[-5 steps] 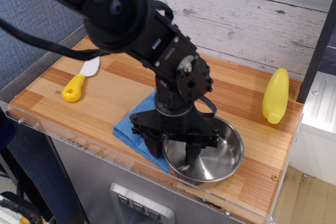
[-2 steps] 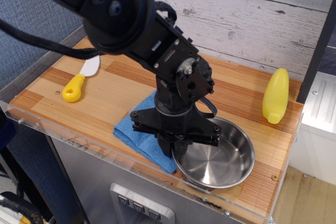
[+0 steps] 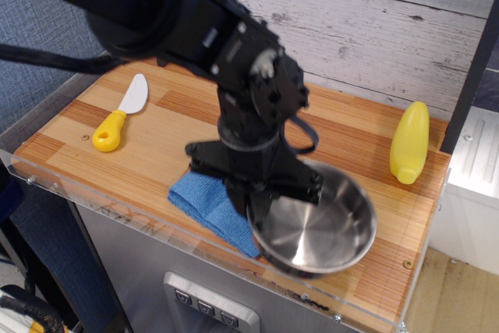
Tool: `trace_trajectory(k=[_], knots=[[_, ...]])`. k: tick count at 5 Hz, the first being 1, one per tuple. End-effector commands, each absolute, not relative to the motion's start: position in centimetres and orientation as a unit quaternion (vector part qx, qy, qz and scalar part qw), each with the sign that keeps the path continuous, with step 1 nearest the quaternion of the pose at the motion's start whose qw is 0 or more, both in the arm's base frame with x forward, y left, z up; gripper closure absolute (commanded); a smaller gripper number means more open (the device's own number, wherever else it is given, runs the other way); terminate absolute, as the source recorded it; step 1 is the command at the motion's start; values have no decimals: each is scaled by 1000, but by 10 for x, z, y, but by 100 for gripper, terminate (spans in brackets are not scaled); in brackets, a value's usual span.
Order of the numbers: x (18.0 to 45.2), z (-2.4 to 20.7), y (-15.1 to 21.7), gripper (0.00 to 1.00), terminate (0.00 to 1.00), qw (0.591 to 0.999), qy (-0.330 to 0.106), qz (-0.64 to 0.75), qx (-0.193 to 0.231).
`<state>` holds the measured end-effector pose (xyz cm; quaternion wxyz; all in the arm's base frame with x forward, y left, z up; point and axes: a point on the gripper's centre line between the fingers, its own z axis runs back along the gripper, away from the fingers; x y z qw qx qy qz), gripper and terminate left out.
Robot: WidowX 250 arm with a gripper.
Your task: Place the pot behind the knife.
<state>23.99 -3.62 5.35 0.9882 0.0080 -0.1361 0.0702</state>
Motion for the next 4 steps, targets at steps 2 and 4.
trace_trajectory(k=[2, 4], knots=[[256, 131, 9, 100, 0, 975, -205, 81, -3], [278, 136, 69, 100, 0, 971, -201, 130, -1]])
